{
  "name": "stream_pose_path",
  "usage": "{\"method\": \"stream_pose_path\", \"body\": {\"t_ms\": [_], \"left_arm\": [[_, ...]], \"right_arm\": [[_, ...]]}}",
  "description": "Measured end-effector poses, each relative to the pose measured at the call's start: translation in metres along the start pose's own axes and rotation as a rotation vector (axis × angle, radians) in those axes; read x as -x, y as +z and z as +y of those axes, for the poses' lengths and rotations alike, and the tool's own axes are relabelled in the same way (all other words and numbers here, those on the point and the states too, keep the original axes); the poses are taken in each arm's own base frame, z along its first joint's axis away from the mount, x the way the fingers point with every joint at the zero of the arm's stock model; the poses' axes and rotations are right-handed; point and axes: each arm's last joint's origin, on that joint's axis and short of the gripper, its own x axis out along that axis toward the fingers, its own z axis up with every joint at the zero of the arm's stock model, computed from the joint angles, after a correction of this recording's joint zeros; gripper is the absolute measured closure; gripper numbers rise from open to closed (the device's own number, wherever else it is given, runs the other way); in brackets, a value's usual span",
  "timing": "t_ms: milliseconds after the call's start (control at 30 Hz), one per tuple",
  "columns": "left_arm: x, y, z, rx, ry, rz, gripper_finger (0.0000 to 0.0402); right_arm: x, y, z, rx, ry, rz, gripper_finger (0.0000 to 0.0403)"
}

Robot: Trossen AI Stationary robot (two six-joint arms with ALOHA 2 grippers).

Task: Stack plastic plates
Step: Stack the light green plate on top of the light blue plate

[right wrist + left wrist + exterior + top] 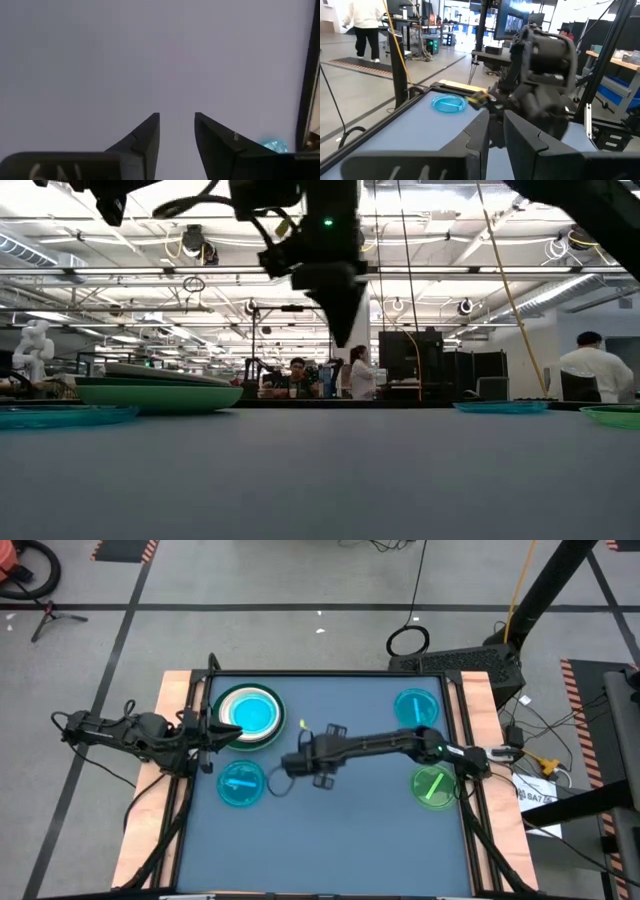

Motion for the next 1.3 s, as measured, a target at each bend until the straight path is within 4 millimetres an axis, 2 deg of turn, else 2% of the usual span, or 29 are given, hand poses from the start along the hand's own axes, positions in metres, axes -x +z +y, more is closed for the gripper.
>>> {"method": "stream_pose_path", "body": {"t_ms": [133, 300, 467, 600, 733, 833, 933, 1067, 1300], "left_arm": [[0.0, -0.001, 0.0, -0.003, 0.002, 0.011, 0.0339], [0.0, -0.002, 0.0, -0.001, 0.003, 0.021, 0.0339], [0.0, -0.001, 0.0, 0.004, 0.001, 0.006, 0.0339], [0.0, 0.001, 0.0, 0.006, -0.002, -0.014, 0.0339], [0.0, 0.003, 0.0, -0.015, -0.003, -0.03, 0.0339], [0.0, 0.003, 0.0, -0.034, -0.002, -0.027, 0.0339], [0.0, 0.002, 0.0, -0.036, -0.001, -0.025, 0.0339], [0.0, 0.002, 0.0, -0.037, -0.001, -0.023, 0.0339], [0.0, 0.002, 0.0, -0.038, -0.001, -0.022, 0.0339]], "right_arm": [[0.003, -0.028, 0.015, 0.068, 0.048, 0.022, 0.0289], [-0.001, -0.086, 0.009, 0.028, 0.066, 0.033, 0.0289], [-0.02, -0.153, -0.018, -0.235, 0.296, -0.008, 0.0289], [-0.046, -0.202, -0.042, -0.582, 0.445, 0.175, 0.0287], [-0.052, -0.234, -0.05, -0.824, 0.54, 0.329, 0.027], [-0.053, -0.248, -0.049, -0.909, 0.539, 0.362, 0.0254], [-0.056, -0.253, -0.043, -0.925, 0.521, 0.378, 0.0243], [-0.061, -0.248, -0.031, -0.91, 0.487, 0.33, 0.0239], [-0.083, -0.239, -0.014, -0.861, 0.386, 0.391, 0.0248]]}}
